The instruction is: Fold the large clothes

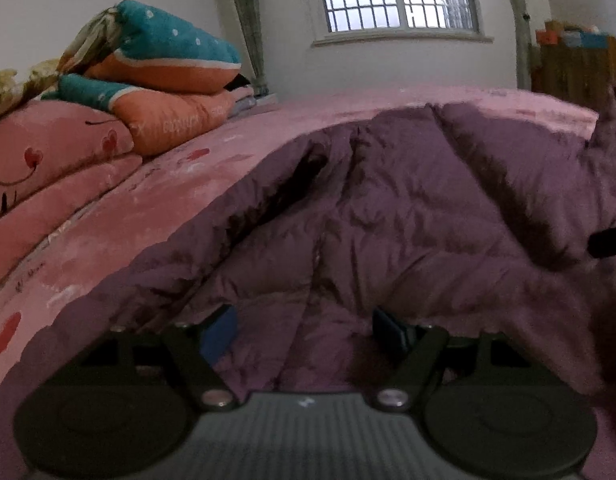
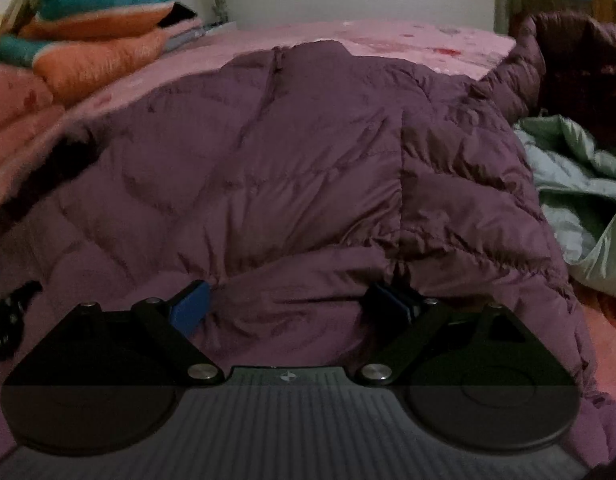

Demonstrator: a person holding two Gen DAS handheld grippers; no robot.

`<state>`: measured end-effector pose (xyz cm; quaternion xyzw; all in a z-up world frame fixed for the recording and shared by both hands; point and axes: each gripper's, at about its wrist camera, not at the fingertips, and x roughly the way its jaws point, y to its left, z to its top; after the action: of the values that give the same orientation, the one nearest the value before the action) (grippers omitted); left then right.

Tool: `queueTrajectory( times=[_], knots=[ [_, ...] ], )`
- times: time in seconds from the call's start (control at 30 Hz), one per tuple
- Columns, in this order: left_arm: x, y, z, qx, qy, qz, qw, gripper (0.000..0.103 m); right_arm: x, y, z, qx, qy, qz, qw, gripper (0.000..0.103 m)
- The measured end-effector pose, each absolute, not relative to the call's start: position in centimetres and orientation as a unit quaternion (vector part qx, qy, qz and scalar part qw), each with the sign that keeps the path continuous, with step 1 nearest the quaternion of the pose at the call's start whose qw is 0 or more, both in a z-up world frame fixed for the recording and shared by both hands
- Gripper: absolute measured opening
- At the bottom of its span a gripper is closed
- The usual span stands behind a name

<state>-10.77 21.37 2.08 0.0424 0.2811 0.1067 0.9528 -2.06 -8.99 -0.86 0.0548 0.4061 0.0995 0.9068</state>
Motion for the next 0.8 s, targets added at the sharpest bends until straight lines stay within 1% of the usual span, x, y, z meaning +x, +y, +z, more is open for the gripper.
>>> queueTrajectory(
  times=[0.17, 0.3, 0.43, 0.57, 0.8],
  knots=[
    [-11.6, 21.1, 4.6, -0.015, 0.28, 0.101, 0.954, 0.077, -1.5, -11.4, 0.3, 0.088, 0.393, 0.088, 0.911, 0.103],
    [-11.3, 20.8, 5.6, -0.061, 0.293, 0.095, 0.95, 0.078, -1.6, -12.2, 1.1, 0.072, 0.373, 0.085, 0.921, 0.103],
    [-10.7, 20.5, 6.1, -0.084, 0.299, 0.101, 0.945, 0.078, -1.6, -12.6, 1.4, 0.04, 0.356, 0.089, 0.929, 0.103],
    [-10.3, 20.9, 6.4, -0.124, 0.301, 0.12, 0.938, 0.08, -1.2, -13.8, 1.5, 0.041, 0.36, 0.096, 0.927, 0.103],
    [-10.7, 23.7, 6.2, -0.197, 0.297, 0.195, 0.914, 0.08, -0.1, -14.9, 1.1, 0.065, 0.372, 0.099, 0.921, 0.103]
  ],
)
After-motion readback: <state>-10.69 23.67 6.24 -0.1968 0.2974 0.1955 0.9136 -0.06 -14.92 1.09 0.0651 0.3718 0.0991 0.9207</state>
